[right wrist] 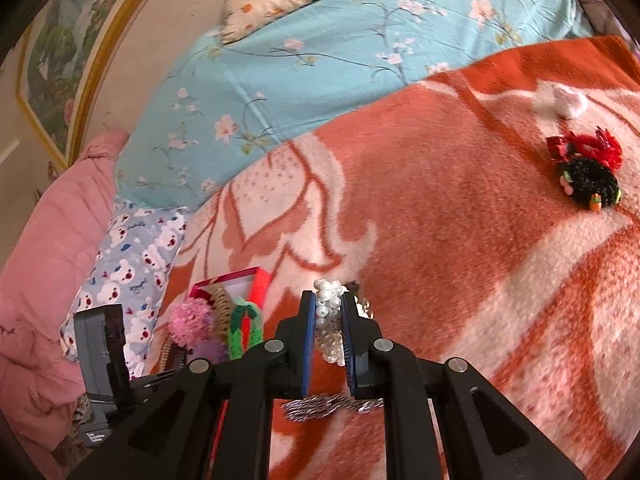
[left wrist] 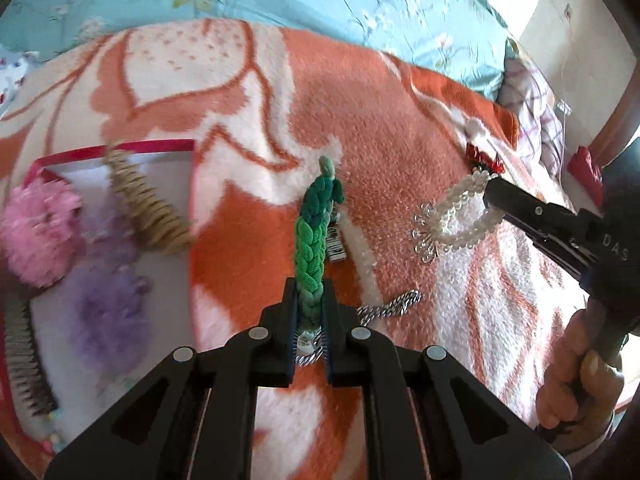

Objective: Organize jewelry
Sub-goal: 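Carry both bracelets into the white box and open both tools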

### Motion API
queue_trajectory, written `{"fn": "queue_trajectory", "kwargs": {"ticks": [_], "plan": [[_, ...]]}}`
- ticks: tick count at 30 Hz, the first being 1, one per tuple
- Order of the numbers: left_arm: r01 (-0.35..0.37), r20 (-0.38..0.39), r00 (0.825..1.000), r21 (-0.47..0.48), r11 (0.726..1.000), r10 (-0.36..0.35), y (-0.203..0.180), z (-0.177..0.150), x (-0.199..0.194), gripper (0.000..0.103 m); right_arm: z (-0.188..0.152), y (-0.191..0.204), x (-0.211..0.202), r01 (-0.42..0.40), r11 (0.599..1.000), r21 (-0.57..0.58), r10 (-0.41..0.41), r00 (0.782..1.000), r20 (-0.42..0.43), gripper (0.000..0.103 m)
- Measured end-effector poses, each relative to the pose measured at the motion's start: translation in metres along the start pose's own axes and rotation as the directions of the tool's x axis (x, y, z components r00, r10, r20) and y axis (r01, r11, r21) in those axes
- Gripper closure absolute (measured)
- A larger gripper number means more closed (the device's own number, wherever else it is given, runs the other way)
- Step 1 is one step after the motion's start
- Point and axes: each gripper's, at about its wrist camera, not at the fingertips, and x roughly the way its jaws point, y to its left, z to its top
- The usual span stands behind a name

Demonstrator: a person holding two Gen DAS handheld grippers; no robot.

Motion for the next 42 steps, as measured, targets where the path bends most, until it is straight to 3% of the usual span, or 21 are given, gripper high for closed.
{"fn": "queue_trajectory", "kwargs": {"ticks": [12,21,31,42], "plan": [[-0.056,0.063,0.996,-0.109,0.992,0.064,0.055,-0.044,-0.065,0.095,-0.034,0.069,0.005,-0.093,0.992,-0.087,0.087,0.994,-0.070,0.091],[-0.086,0.070,0.992,-0.201,0.976,0.102,0.095,-0.076,-0.090,0.095,-0.064,0.121,0.026,-0.163,0.974,-0.160,0.139,0.978,-0.155,0.091],[-0.100,0.046,0.992,-0.258,0.961,0.116,0.121,-0.098,-0.090,0.095,-0.090,0.163,0.049,-0.210,0.954,-0.216,0.160,0.960,-0.228,0.091],[-0.084,-0.006,0.996,-0.276,0.957,0.086,0.132,-0.100,-0.069,0.095,-0.112,0.177,0.084,-0.220,0.950,-0.220,0.149,0.943,-0.298,0.091]]}}
